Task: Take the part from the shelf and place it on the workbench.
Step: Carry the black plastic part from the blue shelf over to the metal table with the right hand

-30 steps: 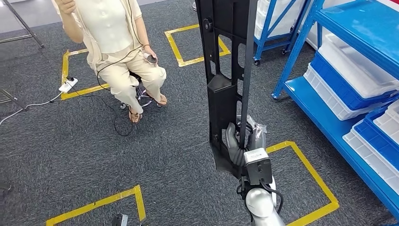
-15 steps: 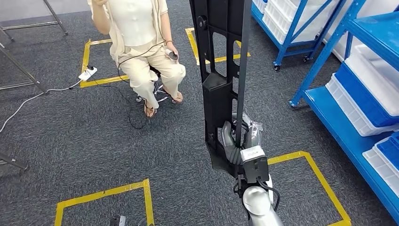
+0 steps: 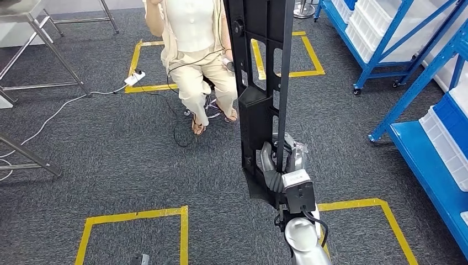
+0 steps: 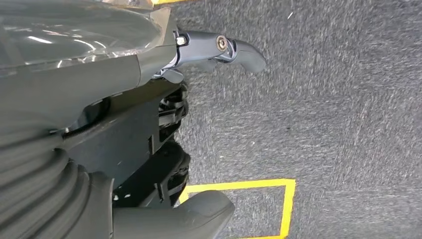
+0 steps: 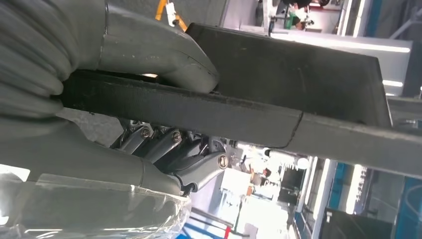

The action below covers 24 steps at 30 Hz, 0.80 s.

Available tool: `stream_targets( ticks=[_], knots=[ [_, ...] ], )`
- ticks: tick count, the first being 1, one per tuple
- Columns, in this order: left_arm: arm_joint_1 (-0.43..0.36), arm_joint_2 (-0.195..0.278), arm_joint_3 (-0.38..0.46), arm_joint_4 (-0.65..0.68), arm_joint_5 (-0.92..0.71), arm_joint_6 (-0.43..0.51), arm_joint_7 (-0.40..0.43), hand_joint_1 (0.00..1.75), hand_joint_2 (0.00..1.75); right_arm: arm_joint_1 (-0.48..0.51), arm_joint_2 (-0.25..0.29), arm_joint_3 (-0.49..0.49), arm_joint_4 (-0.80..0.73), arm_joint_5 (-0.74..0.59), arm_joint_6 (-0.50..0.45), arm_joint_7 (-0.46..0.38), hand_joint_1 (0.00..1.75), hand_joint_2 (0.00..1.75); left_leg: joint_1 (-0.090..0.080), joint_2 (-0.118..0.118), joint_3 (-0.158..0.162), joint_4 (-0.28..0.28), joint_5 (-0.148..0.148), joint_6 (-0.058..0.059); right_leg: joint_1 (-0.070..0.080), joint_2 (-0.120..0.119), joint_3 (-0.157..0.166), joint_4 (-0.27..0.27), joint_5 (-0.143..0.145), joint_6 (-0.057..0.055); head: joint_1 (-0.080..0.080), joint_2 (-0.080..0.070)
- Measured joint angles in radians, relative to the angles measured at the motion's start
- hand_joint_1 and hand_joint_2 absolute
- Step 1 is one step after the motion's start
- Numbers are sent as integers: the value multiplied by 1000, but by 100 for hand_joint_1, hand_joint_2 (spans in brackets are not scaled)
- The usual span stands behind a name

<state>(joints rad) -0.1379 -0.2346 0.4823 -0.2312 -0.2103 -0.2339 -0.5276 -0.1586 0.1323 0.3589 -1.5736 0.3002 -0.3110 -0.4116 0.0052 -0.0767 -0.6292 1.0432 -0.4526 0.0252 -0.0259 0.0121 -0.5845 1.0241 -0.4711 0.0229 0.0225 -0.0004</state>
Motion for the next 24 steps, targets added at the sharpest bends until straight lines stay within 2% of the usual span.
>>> stream_targets(
  ticks=[2, 4, 5, 6, 7, 9, 10, 11, 12, 14, 16, 17, 18, 20, 23, 24],
  knots=[
    [-1, 0, -1, 0, -1, -2, 3, 0, 175, 0, 1, -1, 0, 0, -1, 0, 175, 175, 2, 46, -37, 86, -49, -10, -1, -13, 4, -2, -2, -12, -6, 0],
    [-2, 0, -2, 0, -3, -4, 6, 0, 175, 5, 1, -3, 0, 0, -4, 0, 175, 175, 6, 67, -101, 216, -106, -18, 2, -30, 7, -2, -5, -21, -9, 0],
    [-2, 0, -2, 0, -5, -5, 8, 0, 175, 9, 0, -4, 0, 1, -7, 0, 175, 175, 8, 71, -124, 257, -115, -20, 3, -39, 8, -2, -7, -23, -8, 0],
    [-2, 0, -2, 0, -7, -5, 9, 0, 175, 12, 0, -4, 0, 1, -9, 0, 175, 175, 9, 73, -129, 262, -106, -21, 3, -47, 9, -2, -8, -24, -9, 0],
    [-2, 0, -2, 0, -9, -5, 10, 0, 175, 14, 0, -4, 0, 1, -10, 0, 175, 175, 9, 77, -113, 227, -80, -20, 3, -55, 11, -2, -10, -24, -9, 0],
    [-3, 0, -2, 0, -11, -6, 10, 0, 175, 15, 0, -5, -1, 2, -11, 0, 175, 175, 5, 105, -44, 92, -17, -15, 5, -68, 16, -2, -14, -22, -9, 0],
    [-4, 0, -2, 0, -12, -7, 11, 0, 175, 15, 0, -5, -2, 3, -12, 0, 175, 175, 1, 120, -15, 36, 1, -10, 9, -75, 18, -2, -17, -18, -8, 0],
    [-6, 0, -3, 0, -13, -7, 11, 0, 175, 15, 0, -6, -2, 3, -13, 0, 175, 175, -3, 130, 2, 2, 7, -6, 12, -81, 19, -2, -19, -15, -8, 0],
    [-8, 0, -3, 0, -13, -8, 12, 0, 175, 17, -1, -6, -3, 3, -14, 0, 175, 175, -8, 131, 6, -9, 3, -2, 15, -89, 20, -2, -21, -11, -8, 0],
    [-9, 0, -3, 0, -14, -9, 15, 0, 175, 20, -1, -7, -5, 3, -15, 1, 175, 175, -9, 111, 8, -17, 6, 10, 16, -99, 23, -3, -26, -1, -8, 0],
    [-10, -1, -3, 0, -15, -10, 16, 0, 175, 22, -2, -8, -8, 4, -17, 1, 175, 175, -5, 92, 19, -31, 14, 23, 14, -72, 12, 32, -47, 3, -6, 0],
    [-11, -1, -3, 0, -16, -10, 17, 0, 175, 24, -3, -8, -9, 6, -19, 1, 175, 175, -2, 83, 23, -35, 17, 28, 13, -50, -10, 78, -69, 1, -4, 0],
    [-13, -2, -3, 0, -17, -11, 18, 0, 175, 26, -5, -9, -10, 7, -21, 1, 175, 175, -2, 76, 24, -36, 17, 31, 12, -34, -32, 125, -90, -3, -3, 0],
    [-15, -3, -4, 0, -18, -12, 19, 0, 175, 29, -7, -11, -11, 9, -22, 1, 175, 175, -2, 66, 24, -36, 17, 33, 11, -25, -65, 189, -116, -8, -1, 0],
    [-15, -3, -4, 0, -19, -13, 20, 0, 175, 32, -8, -11, -11, 10, -23, 1, 175, 175, -2, 62, 24, -35, 17, 34, 11, -24, -80, 217, -125, -9, -1, 0],
    [-15, -4, -4, 0, -19, -13, 22, 0, 175, 37, -10, -12, -12, 11, -25, 2, 175, 175, -2, 48, 25, -35, 16, 33, 9, -22, -85, 212, -112, 0, 0, 0]
  ],
)
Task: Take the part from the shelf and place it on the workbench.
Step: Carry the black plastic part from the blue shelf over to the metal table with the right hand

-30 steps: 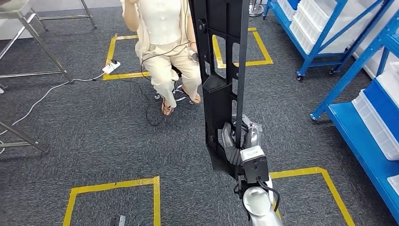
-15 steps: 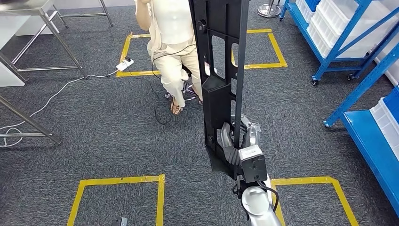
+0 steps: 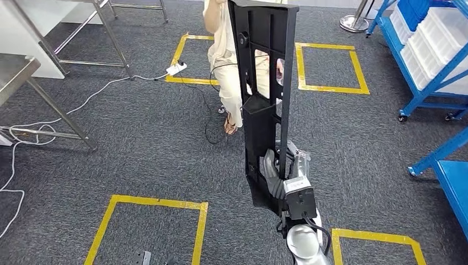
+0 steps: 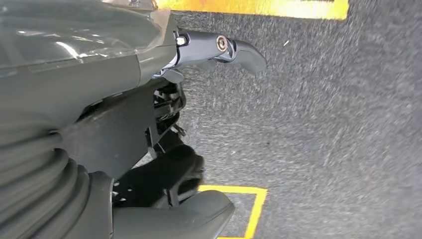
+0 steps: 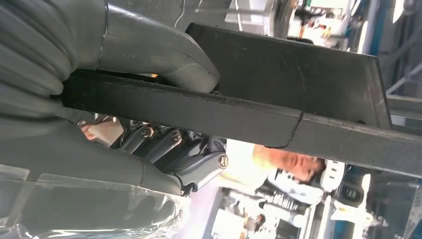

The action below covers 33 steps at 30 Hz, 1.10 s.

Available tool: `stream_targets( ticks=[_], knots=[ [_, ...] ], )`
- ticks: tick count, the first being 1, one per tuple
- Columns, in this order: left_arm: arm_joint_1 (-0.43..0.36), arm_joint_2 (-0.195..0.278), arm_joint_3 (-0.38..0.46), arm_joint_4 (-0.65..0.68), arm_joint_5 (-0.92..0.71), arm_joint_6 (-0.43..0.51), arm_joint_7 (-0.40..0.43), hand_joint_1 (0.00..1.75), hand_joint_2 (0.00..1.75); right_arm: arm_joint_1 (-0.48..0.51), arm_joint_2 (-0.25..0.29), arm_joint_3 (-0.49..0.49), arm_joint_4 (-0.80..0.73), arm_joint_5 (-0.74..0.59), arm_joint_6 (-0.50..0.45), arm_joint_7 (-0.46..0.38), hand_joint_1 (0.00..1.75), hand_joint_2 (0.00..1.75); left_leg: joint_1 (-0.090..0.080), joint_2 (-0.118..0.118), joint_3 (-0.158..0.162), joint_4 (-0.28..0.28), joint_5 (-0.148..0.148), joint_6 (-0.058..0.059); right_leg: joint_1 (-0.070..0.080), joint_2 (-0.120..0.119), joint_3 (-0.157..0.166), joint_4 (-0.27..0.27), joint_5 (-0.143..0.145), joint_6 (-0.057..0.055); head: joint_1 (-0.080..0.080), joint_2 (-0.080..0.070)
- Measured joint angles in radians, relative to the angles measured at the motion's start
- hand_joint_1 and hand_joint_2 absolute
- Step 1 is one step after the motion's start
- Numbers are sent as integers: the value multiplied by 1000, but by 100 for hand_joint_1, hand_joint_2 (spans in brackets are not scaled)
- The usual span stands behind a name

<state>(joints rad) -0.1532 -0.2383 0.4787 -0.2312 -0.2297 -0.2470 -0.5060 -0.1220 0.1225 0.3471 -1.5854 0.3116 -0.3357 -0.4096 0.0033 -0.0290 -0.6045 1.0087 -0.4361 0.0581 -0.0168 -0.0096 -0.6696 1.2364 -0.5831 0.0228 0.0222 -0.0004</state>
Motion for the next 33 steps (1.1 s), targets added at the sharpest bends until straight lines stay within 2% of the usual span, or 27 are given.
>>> stream_targets(
  ticks=[1, 3, 4, 6, 8, 10, 12, 13, 14, 15, 17, 18, 19, 21, 22, 23, 24, 26, 27, 28, 29, 30, 32, 33],
  knots=[
    [0, 0, 0, 0, 0, -1, 2, 0, 175, 5, -2, -1, -2, 3, -2, 1, 175, 175, 0, -20, 0, 3, -3, -4, -5, 14, 12, -47, 29, 12, 1, 0],
    [0, -1, 0, 0, -1, -3, 5, 0, 175, 13, -6, -2, -7, 11, -4, 4, 175, 175, -1, -61, -3, 14, -10, -17, -13, 35, 53, -160, 93, 27, 2, 0],
    [0, -1, 0, 0, -1, -4, 6, 0, 175, 13, -6, -2, -8, 14, -4, 6, 175, 175, -1, -71, -6, 18, -13, -23, -13, 43, 72, -202, 110, 24, 2, 0],
    [2, -1, 0, 0, -1, -5, 6, 0, 175, 14, -6, -2, -10, 18, -4, 9, 175, 175, 3, -78, -9, 20, -14, -29, -10, 32, 76, -203, 113, 11, -1, 0],
    [3, -1, 0, 0, 0, -5, 6, 0, 175, 13, -3, -1, -12, 19, -4, 11, 175, 175, 5, -50, -21, 50, -35, -37, -12, 20, 80, -206, 113, -2, -4, 0],
    [1, -1, 0, 0, 0, -6, 6, 0, 175, 14, 0, -2, -14, 19, -4, 11, 175, 175, 6, -1, -69, 152, -89, -48, -10, 6, 84, -207, 111, -14, -11, 0],
    [0, -1, 0, 0, 0, -6, 6, 0, 175, 15, 1, -2, -14, 20, -4, 12, 175, 175, 9, 21, -132, 274, -136, -53, -5, -12, 85, -207, 108, -20, -14, 0],
    [1, -1, 0, 0, 0, -6, 6, 0, 175, 16, 1, -2, -14, 20, -4, 12, 175, 175, 9, 25, -148, 300, -137, -54, -4, -22, 85, -207, 106, -22, -14, 0],
    [1, -1, 0, 0, 0, -6, 6, 0, 175, 17, 1, -2, -14, 21, -3, 13, 175, 175, 9, 27, -144, 287, -120, -52, -2, -31, 86, -207, 105, -23, -14, 0],
    [1, -1, 0, 0, 1, -6, 6, 0, 175, 17, 2, -2, -14, 23, -2, 13, 175, 175, 8, 31, -120, 238, -88, -47, -1, -39, 89, -207, 104, -25, -14, 0],
    [-1, -1, 0, 0, 4, -5, 6, 0, 175, 14, 2, -1, -14, 28, 3, 13, 175, 175, -1, 64, -48, 101, -32, -32, 5, -53, 93, -207, 101, -25, -14, 0],
    [-3, -1, 0, 0, 6, -5, 5, 0, 175, 12, 3, -1, -14, 30, 7, 14, 175, 175, -6, 78, -24, 54, -19, -25, 8, -60, 94, -207, 100, -23, -14, 0],
    [-4, -1, 0, 0, 8, -5, 4, 0, 175, 11, 3, 0, -14, 32, 11, 15, 175, 175, -12, 87, -13, 30, -18, -19, 10, -68, 95, -208, 98, -21, -14, 0],
    [-4, 0, 1, 0, 11, -5, 1, 0, 175, 9, 4, 3, -14, 36, 16, 16, 175, 175, -15, 72, -12, 20, -18, -11, 12, -84, 99, -211, 96, -14, -14, 0],
    [-3, 0, 1, 0, 13, -5, 0, 0, 175, 6, 5, 5, -13, 38, 17, 17, 175, 175, -13, 63, -9, 13, -13, -8, 12, -81, 98, -209, 93, -11, -14, 0],
    [-2, 0, 1, 0, 16, -5, -2, 0, 175, 3, 6, 7, -11, 40, 19, 17, 175, 175, -10, 53, -4, 4, -7, -4, 13, -68, 93, -196, 84, -9, -14, 0],
    [-1, 0, 1, 0, 18, -5, -4, 0, 175, -2, 7, 9, -10, 43, 21, 17, 175, 175, -6, 43, 0, -4, -1, 0, 12, -48, 79, -162, 66, -9, -13, 0],
    [-2, 0, 1, 0, 20, -6, -6, 0, 175, -7, 6, 9, -4, 47, 24, 18, 175, 175, -2, 22, 1, -7, 4, 3, 7, -11, 25, -45, 15, -14, -11, 0],
    [-1, -1, 1, 0, 20, -6, -6, 0, 175, -8, 5, 9, 0, 49, 25, 19, 175, 175, -1, 9, 0, -7, 4, 4, 4, -4, -5, 15, -5, -13, -9, 0],
    [0, -1, 1, 0, 21, -6, -7, 0, 175, -8, 4, 9, 4, 51, 26, 21, 175, 175, 0, -4, 0, -6, 4, 4, 1, -1, -24, 50, -12, -8, -9, 0],
    [2, -1, 2, 0, 21, -6, -7, 0, 175, -10, 4, 10, 8, 52, 27, 23, 175, 175, 1, -18, 0, -5, 4, 3, -2, 0, -25, 48, -3, 0, -9, 0],
    [3, -1, 2, 0, 22, -6, -8, 0, 175, -14, 4, 11, 11, 53, 29, 25, 175, 175, 2, -33, 0, -4, 3, 1, -6, 3, -9, 8, 21, 12, -9, 0],
    [4, -1, 2, 0, 23, -6, -9, 0, 175, -25, 5, 14, 17, 54, 31, 30, 175, 175, 4, -59, -3, 7, -2, -9, -17, 31, 49, -122, 75, 32, -7, 0],
    [4, 0, 2, 0, 23, -6, -10, 0, 175, -31, 6, 16, 20, 54, 31, 32, 175, 175, 4, -70, -7, 14, -5, -16, -21, 44, 70, -168, 91, 33, -7, 0]
  ],
)
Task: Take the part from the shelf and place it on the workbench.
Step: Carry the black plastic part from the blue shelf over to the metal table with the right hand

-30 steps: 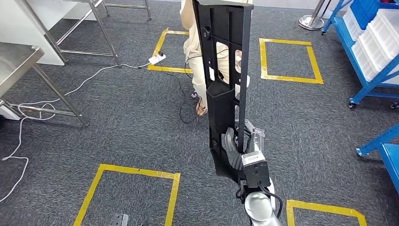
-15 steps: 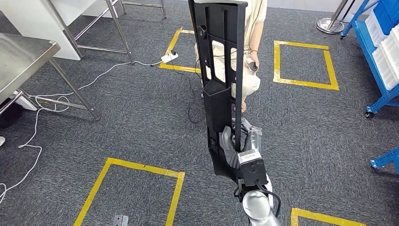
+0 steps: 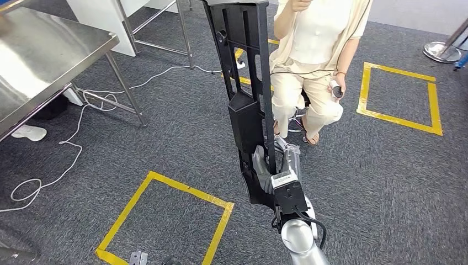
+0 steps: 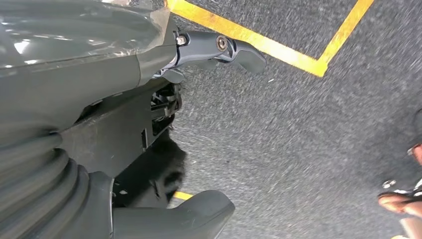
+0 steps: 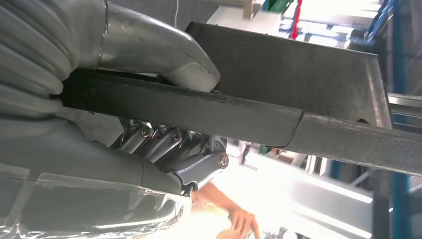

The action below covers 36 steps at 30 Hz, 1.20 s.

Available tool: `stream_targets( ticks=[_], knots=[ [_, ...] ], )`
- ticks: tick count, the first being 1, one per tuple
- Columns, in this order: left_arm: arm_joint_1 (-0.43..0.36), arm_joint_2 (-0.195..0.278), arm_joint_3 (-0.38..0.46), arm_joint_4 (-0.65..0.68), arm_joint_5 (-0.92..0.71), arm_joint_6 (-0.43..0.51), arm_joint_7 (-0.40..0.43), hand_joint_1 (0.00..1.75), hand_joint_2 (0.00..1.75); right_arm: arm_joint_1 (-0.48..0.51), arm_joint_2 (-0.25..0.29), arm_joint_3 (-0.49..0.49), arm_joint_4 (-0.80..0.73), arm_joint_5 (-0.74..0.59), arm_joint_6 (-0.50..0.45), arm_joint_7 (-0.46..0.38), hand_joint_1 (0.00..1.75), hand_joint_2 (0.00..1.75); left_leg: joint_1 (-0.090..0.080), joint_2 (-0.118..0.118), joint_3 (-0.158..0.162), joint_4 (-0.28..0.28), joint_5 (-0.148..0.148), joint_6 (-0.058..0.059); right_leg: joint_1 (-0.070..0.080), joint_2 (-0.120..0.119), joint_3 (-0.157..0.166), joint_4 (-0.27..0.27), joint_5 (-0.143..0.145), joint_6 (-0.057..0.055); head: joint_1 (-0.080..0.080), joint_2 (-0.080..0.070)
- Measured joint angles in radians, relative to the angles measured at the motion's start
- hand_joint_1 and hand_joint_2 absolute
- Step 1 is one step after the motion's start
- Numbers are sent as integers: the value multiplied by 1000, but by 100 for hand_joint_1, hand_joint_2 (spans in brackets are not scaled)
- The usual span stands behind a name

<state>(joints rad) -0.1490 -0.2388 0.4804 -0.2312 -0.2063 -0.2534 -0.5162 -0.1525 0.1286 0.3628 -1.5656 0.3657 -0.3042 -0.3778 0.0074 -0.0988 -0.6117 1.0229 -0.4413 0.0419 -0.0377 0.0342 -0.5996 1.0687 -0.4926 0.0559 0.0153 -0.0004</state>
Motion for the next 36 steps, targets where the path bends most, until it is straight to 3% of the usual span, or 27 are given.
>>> stream_targets(
  ticks=[2, 4, 6, 8, 10, 11, 13, 14, 16, 17, 19, 20, 21, 23, 25, 26, 27, 29, 30, 32, 34, 36],
  knots=[
    [3, 0, 0, 0, 1, 0, -1, 0, 175, -6, 3, 4, 5, 0, 0, 4, 175, 175, 1, -15, -9, 7, -2, -12, 3, 7, 14, -26, 5, -11, -2, 0],
    [7, 2, 0, 0, 1, 0, -1, 0, 175, -10, 7, 8, 9, 1, 1, 6, 175, 175, 6, -17, -13, 10, -3, -18, 5, -7, 17, -27, 8, -23, -5, 0],
    [10, 3, 0, 0, 1, 0, -1, 0, 175, -15, 13, 11, 11, 2, 1, 6, 175, 175, 8, 25, -32, 52, -27, -27, 3, -22, 22, -30, 7, -33, -11, 0],
    [9, 3, 0, 0, 1, 0, -1, 0, 175, -16, 17, 12, 12, 4, 1, 7, 175, 175, 7, 78, -88, 164, -80, -35, 7, -41, 26, -30, 3, -43, -18, 0],
    [9, 3, 0, 0, 0, 0, -1, 0, 175, -16, 18, 12, 14, 5, 1, 7, 175, 175, 8, 94, -148, 272, -114, -37, 14, -62, 28, -30, 0, -51, -19, 0],
    [9, 3, 0, 0, 0, 0, -1, 0, 175, -16, 18, 12, 16, 5, 1, 8, 175, 175, 8, 96, -158, 283, -107, -34, 17, -73, 28, -30, -2, -53, -19, 0],
    [10, 3, 0, 0, -1, 0, 0, 0, 175, -17, 19, 12, 16, 6, 1, 8, 175, 175, 3, 108, -119, 197, -48, -19, 22, -92, 33, -31, -6, -58, -19, 0],
    [9, 3, 0, 0, -2, 0, 1, 0, 175, -17, 19, 12, 16, 6, 1, 8, 175, 175, -5, 133, -84, 130, -21, -6, 25, -100, 36, -31, -8, -59, -18, 0],
    [6, 4, 0, -1, -3, 0, 2, 0, 175, -17, 19, 12, 16, 7, 0, 8, 175, 175, -23, 176, -36, 35, 3, 15, 31, -117, 40, -33, -13, -56, -18, 0],
    [4, 4, -1, -1, -4, 0, 2, 0, 175, -15, 19, 11, 16, 7, 0, 8, 175, 175, -29, 185, -30, 21, 0, 20, 33, -126, 41, -35, -15, -53, -18, 0],
    [3, 4, -1, -1, -4, 1, 3, 0, 175, -13, 19, 11, 15, 7, 0, 8, 175, 175, -29, 160, -27, 8, 4, 22, 38, -146, 45, -40, -19, -47, -19, 0],
    [4, 4, -1, -1, -4, 1, 4, 0, 175, -13, 19, 12, 14, 8, 0, 8, 175, 175, -26, 147, -20, -3, 9, 22, 39, -140, 46, -35, -23, -43, -18, 0],
    [4, 4, -1, -1, -4, 1, 4, 0, 175, -13, 19, 12, 14, 9, 0, 8, 175, 175, -22, 134, -12, -14, 15, 23, 40, -121, 39, -15, -34, -42, -19, 0],
    [2, 2, -1, -1, -5, 1, 5, 0, 175, -11, 14, 12, 13, 16, -2, 11, 175, 175, -16, 107, -2, -26, 22, 25, 35, -67, -6, 84, -75, -44, -16, 0],
    [1, 0, -1, 0, -5, 1, 7, 0, 175, 1, 5, 11, 13, 24, -3, 17, 175, 175, -14, 76, -2, -26, 22, 26, 30, -44, -69, 197, -111, -43, -14, 0],
    [2, 0, -1, 0, -5, 1, 7, 0, 175, 7, 0, 11, 12, 26, -4, 19, 175, 175, -14, 60, -2, -25, 22, 26, 27, -42, -84, 214, -109, -36, -14, 0],
    [3, 0, -1, 0, -5, 1, 7, 0, 175, 12, -4, 11, 12, 27, -4, 20, 175, 175, -12, 44, -1, -23, 21, 24, 23, -40, -79, 192, -91, -25, -14, 0],
    [4, 0, 0, 0, -5, 1, 8, 0, 175, 14, -9, 11, 11, 28, -4, 20, 175, 175, -7, 17, -2, -14, 16, 16, 11, -20, -30, 71, -31, -1, -13, 0],
    [4, 0, 0, 0, -5, 1, 8, 0, 175, 15, -10, 11, 10, 28, -4, 20, 175, 175, -7, 5, -6, -5, 12, 10, 7, -6, -4, 14, -8, 3, -11, 0],
    [5, 1, 0, 0, -5, 1, 8, 0, 175, 16, -13, 11, 8, 28, -4, 20, 175, 175, -7, -10, -14, 4, 8, -2, 9, 9, 18, -29, 6, -7, -9, 0],
    [8, 2, 0, 0, -5, 1, 8, 0, 175, 17, -13, 10, 7, 29, -4, 21, 175, 175, -5, -19, -19, 5, 9, -9, 11, -2, 20, -31, 9, -23, -9, 0],
    [10, 2, -1, 0, -5, 1, 8, 0, 175, 16, -13, 10, 6, 29, -5, 21, 175, 175, -5, 17, -30, 30, -7, -18, 8, -16, 23, -33, 10, -34, -14, 0]
  ],
)
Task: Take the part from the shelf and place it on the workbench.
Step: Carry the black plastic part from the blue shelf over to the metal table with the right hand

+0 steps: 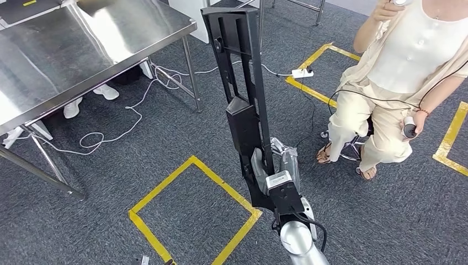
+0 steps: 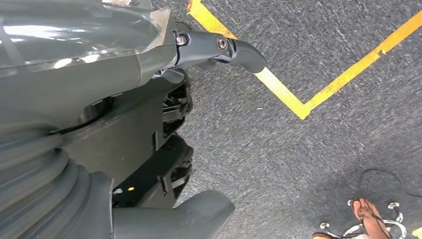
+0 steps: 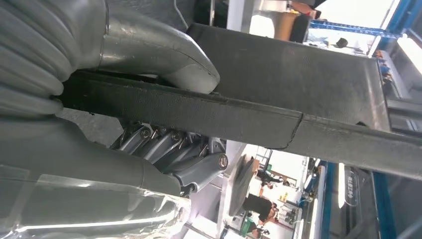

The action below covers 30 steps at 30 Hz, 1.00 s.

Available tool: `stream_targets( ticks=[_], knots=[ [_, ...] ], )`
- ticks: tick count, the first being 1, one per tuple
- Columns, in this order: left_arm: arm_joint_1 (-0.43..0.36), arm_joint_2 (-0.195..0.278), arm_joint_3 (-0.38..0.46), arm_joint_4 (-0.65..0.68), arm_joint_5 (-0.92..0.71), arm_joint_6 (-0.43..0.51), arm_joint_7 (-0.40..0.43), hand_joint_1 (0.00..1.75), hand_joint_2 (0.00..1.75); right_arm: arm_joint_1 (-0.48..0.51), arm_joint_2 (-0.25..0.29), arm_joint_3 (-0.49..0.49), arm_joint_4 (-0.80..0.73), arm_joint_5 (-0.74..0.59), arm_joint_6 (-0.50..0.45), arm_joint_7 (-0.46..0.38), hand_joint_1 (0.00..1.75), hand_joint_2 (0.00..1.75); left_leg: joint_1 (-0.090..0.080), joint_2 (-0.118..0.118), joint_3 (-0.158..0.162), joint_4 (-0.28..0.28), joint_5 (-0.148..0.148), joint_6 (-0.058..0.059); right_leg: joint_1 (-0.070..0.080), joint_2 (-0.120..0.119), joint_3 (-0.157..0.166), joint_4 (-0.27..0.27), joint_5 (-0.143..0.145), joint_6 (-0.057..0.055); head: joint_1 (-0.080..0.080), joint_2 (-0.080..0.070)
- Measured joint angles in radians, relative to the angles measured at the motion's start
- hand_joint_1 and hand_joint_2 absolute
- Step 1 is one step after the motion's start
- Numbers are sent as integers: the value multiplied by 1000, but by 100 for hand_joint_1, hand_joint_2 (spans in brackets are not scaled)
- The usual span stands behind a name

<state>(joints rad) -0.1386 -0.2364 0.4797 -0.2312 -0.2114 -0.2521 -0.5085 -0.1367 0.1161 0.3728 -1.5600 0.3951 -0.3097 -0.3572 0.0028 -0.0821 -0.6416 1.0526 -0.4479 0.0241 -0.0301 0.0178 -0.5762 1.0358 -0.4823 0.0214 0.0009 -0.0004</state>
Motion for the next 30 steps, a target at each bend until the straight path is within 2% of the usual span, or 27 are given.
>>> stream_targets(
  ticks=[2, 4, 5, 6, 7, 9, 10, 11, 12, 13, 14, 16, 18, 19, 20, 21, 22, 23, 24, 25, 26, 27, 29, 30],
  knots=[
    [-1, 0, 0, 0, -1, -1, 0, 0, 175, 1, 0, -1, -4, 4, -4, 0, 175, 175, 2, 57, -47, 96, -49, -11, 2, -18, 4, -1, -3, -12, -8, 0],
    [-2, 0, 0, 0, -5, -3, 0, 0, 175, 10, -2, -2, -10, 9, -10, 0, 175, 175, 7, 78, -113, 220, -97, -18, 7, -40, 5, -1, -7, -19, -12, 0],
    [-2, 0, 0, 0, -8, -4, 0, 0, 175, 16, -3, -3, -13, 9, -12, 0, 175, 175, 8, 80, -132, 250, -100, -18, 9, -52, 6, -1, -8, -21, -12, 0],
    [-2, 0, -1, 0, -9, -6, 0, 0, 175, 22, -3, -5, -17, 5, -13, 1, 175, 175, 8, 81, -131, 243, -86, -16, 10, -63, 6, -1, -10, -23, -13, 0],
    [-2, 0, -1, 0, -11, -8, 0, 0, 175, 25, -3, -8, -25, 0, -13, 2, 175, 175, 7, 86, -110, 198, -57, -10, 13, -73, 8, -1, -11, -24, -13, 0],
    [-4, 0, -1, 0, -11, -8, 2, 0, 175, 27, -3, -19, -44, -12, -13, 4, 175, 175, -5, 131, -38, 65, -3, 12, 19, -90, 12, -2, -15, -23, -12, 0],
    [-6, -1, -1, 0, -12, -8, 3, 0, 175, 27, -4, -26, -53, -16, -13, 4, 175, 175, -12, 152, -12, 17, 9, 21, 22, -98, 14, -3, -17, -21, -12, 0],
    [-9, -2, -1, 0, -12, -8, 4, 0, 175, 27, -5, -33, -61, -19, -13, 4, 175, 175, -19, 167, 1, -9, 10, 28, 24, -107, 16, -5, -19, -18, -12, 0],
    [-12, -3, -1, 0, -12, -6, 4, 0, 175, 27, -6, -39, -66, -21, -13, 4, 175, 175, -23, 166, 2, -16, 6, 30, 25, -117, 18, -7, -21, -15, -12, 0],
    [-13, -4, -1, 0, -12, -3, 5, 0, 175, 27, -7, -43, -70, -23, -13, 4, 175, 175, -24, 152, 4, -22, 7, 32, 26, -127, 22, -10, -22, -11, -13, 0],
    [-13, -4, -1, 0, -11, 0, 6, 0, 175, 26, -9, -46, -72, -23, -13, 3, 175, 175, -22, 139, 10, -31, 12, 34, 27, -127, 25, -9, -25, -7, -13, 0],
    [-15, -6, 0, 0, -9, 4, 6, 0, 175, 22, -13, -50, -75, -24, -12, 0, 175, 175, -13, 113, 25, -51, 23, 39, 27, -87, 12, 30, -47, -5, -11, 0],
    [-18, -9, 0, 0, -8, 6, 7, 0, 175, 18, -20, -53, -75, -25, -12, -2, 175, 175, -8, 85, 29, -57, 29, 43, 23, -38, -45, 145, -95, -11, -7, 0],
    [-19, -10, 0, 0, -7, 8, 7, 0, 175, 17, -24, -55, -74, -24, -12, -2, 175, 175, -8, 70, 29, -57, 29, 43, 21, -29, -79, 206, -115, -11, -5, 0],
    [-18, -11, 0, 0, -5, 9, 8, 0, 175, 17, -28, -57, -73, -23, -13, -1, 175, 175, -8, 53, 29, -57, 29, 43, 19, -27, -104, 246, -122, -8, -4, 0],
    [-17, -11, 0, 0, -3, 11, 8, 0, 175, 16, -30, -58, -72, -21, -14, 0, 175, 175, -7, 37, 29, -56, 29, 42, 16, -25, -112, 251, -114, 0, -4, 0],
    [-16, -11, 0, 0, 0, 11, 10, 0, 175, 15, -32, -59, -72, -19, -15, 1, 175, 175, -6, 21, 30, -54, 28, 40, 13, -22, -102, 217, -91, 11, -4, 0],
    [-16, -11, 0, 0, 2, 11, 11, 0, 175, 13, -33, -59, -72, -15, -15, 3, 175, 175, -4, 6, 30, -50, 25, 36, 7, -10, -77, 155, -59, 23, -4, 0],
    [-16, -11, 0, 0, 4, 11, 11, 0, 175, 11, -34, -59, -72, -13, -16, 5, 175, 175, -3, -8, 27, -43, 22, 30, 2, 11, -51, 93, -32, 32, -2, 0],
    [-16, -10, 0, 0, 6, 11, 12, 0, 175, 7, -35, -59, -71, -10, -16, 6, 175, 175, -3, -19, 22, -35, 17, 23, -2, 27, -31, 45, -13, 34, 0, 0],
    [-16, -10, 0, 0, 8, 11, 12, 0, 175, 5, -35, -59, -70, -8, -16, 8, 175, 175, -4, -29, 17, -28, 15, 15, -3, 40, -20, 17, -3, 30, 1, 0],
    [-16, -10, 0, 0, 10, 11, 12, 0, 175, 4, -36, -59, -70, -7, -16, 9, 175, 175, -4, -36, 10, -25, 14, 10, -2, 42, -18, 12, -2, 21, 0, 0],
    [-15, -8, 0, 0, 10, 11, 12, 0, 175, 2, -35, -59, -68, -5, -16, 12, 175, 175, 0, -45, 3, -22, 14, 3, -1, 24, -16, 10, 1, 6, -4, 0],
    [-14, -7, 0, 0, 10, 10, 12, 0, 175, -2, -34, -59, -68, -4, -16, 12, 175, 175, 1, -31, -1, -12, 9, 0, -1, 16, -14, 10, 1, 1, -7, 0]
  ],
)
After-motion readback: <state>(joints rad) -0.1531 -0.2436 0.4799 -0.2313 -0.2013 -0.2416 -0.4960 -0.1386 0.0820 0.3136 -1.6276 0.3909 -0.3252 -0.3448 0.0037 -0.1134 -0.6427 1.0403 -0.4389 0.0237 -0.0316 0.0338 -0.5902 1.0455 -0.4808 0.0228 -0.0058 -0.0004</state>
